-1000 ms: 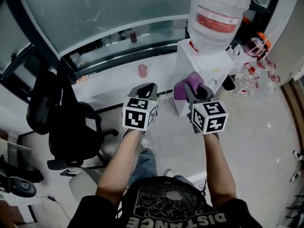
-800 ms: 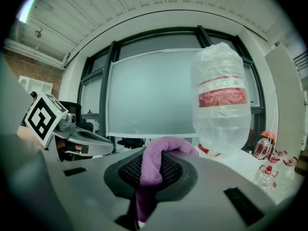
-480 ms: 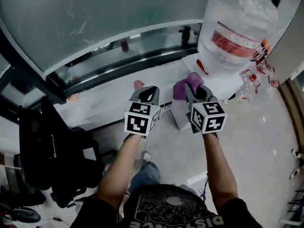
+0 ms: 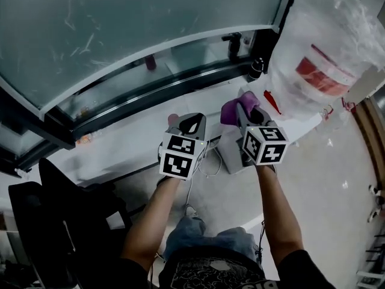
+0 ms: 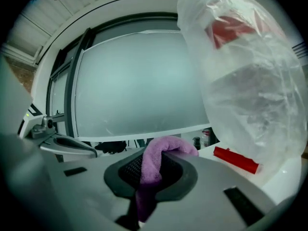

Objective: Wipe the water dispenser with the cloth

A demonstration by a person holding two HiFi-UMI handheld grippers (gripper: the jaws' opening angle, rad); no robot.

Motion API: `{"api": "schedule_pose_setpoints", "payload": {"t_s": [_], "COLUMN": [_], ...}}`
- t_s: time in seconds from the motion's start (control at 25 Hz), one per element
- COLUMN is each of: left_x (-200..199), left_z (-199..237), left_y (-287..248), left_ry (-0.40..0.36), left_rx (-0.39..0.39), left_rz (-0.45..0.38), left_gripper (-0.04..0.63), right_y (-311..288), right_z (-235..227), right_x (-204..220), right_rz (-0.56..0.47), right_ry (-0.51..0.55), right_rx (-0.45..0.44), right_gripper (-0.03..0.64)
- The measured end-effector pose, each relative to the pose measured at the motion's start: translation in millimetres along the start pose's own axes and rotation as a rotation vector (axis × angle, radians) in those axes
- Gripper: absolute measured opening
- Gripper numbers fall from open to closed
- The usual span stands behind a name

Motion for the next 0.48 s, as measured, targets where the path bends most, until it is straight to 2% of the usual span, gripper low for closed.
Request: {"api": "schedule_pose_setpoints", "payload": {"t_s": [0.2,0.48], "left_x": [15.3,56.5], "left_z": [3.3,-1.1], "left_y": [-23.3,-57.0], "left_ry": [-0.007,-0.017], "left_rx": [0.004,0.003], "left_rz": [-0.01,-0.05], "left_gripper": [0.028,0.028], "right_y": [-24.2,-54.0], "right_z": [-14.2,-32.5], "right_x": [23.9,49.7], "right_rz": [-0.002,-0.092], "right_ry": [-0.029,-0.021], "right_rx": [0.02,0.038], "right_gripper": [0.043,0.043]}}
Point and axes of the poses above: the fingertips, and each gripper's own axes: y backward along the fingers, z to its left, x out of its underside, the point moved 3 cm from there along y, backward along the fingers, and after that the axes turned 2 degrees about y, right-handed, at the moved point
